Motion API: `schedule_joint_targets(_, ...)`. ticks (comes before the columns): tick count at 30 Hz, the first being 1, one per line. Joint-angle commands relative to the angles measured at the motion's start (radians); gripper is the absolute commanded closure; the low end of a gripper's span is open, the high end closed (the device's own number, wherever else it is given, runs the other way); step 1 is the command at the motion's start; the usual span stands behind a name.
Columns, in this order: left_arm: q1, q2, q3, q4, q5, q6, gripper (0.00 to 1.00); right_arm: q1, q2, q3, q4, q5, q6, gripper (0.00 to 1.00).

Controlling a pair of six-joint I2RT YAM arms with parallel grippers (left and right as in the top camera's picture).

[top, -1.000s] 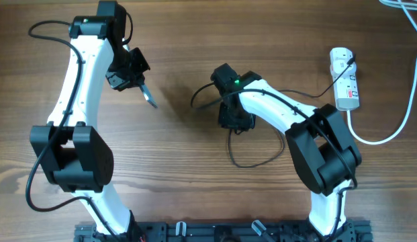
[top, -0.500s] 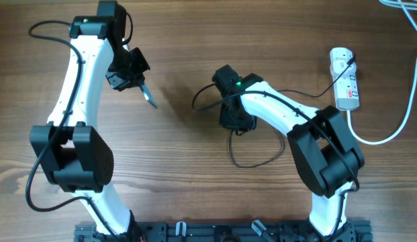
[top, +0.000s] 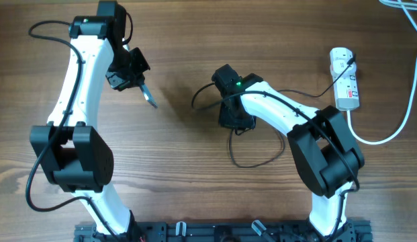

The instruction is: Plug charger to phone and switch on socket

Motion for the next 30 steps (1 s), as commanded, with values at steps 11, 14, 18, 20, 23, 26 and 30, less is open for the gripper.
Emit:
schedule_joint_targets(11,-0.003,-0.034,0.015,0.003,-0.009,-0.013,0.96,0.005,0.043,-0.036,0.024,0.037,0.003,0.88)
schedule_joint_targets(14,-0.003,-0.034,0.015,0.003,-0.009,-0.013,0.96,0.006,0.043,-0.036,0.025,0.037,0.002,0.9)
schedule_joint_targets(18,-0.003,-0.034,0.015,0.018,0.037,-0.005,0.96,0.005,0.038,-0.03,0.027,0.0,-0.012,0.95)
schedule_joint_targets(20,-0.003,-0.034,0.015,0.04,0.108,0.031,0.96,0.005,0.025,-0.027,0.028,-0.036,-0.028,0.96)
schedule_joint_targets(23,-0.003,-0.034,0.014,0.093,0.243,0.104,0.96,0.005,-0.03,-0.027,0.025,-0.09,-0.074,0.96)
schedule_joint_targets(26,-0.003,-0.034,0.014,0.162,0.363,0.104,0.96,0.005,-0.109,-0.027,0.012,-0.16,-0.127,0.96)
schedule_joint_targets(30,-0.003,-0.034,0.014,0.253,0.547,0.104,0.96,0.006,-0.241,-0.027,-0.034,-0.284,-0.214,0.96)
